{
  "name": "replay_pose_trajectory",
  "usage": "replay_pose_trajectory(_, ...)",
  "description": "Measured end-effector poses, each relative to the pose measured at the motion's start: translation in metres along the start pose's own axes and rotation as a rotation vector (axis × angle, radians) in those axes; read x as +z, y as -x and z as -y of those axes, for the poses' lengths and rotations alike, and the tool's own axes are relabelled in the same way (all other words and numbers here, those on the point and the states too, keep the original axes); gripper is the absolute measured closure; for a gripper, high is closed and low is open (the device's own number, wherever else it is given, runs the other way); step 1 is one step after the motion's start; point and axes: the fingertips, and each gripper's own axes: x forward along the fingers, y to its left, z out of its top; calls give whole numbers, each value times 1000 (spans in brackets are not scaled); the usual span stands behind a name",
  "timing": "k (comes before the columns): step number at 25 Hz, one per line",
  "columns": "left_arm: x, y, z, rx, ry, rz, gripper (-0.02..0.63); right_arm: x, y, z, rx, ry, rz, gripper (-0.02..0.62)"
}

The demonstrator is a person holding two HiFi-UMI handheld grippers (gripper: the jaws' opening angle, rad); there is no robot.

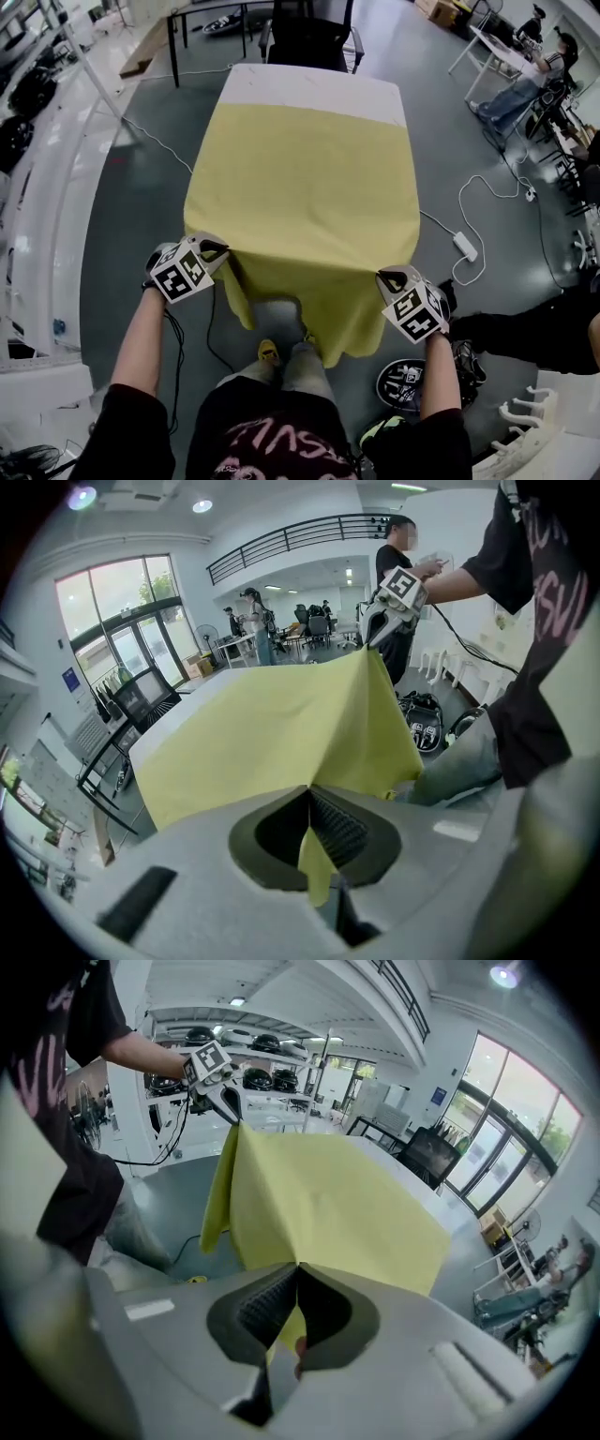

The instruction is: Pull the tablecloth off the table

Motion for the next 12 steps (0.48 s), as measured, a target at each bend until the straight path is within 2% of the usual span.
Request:
replay_pose_trajectory(6, 2, 7, 53, 3, 43, -12, 600, -36, 19, -33, 31, -32, 10, 580)
replay_pose_trajectory(12, 4, 19, 116, 38, 93, -30, 600, -65, 48, -65, 45, -49, 80, 578)
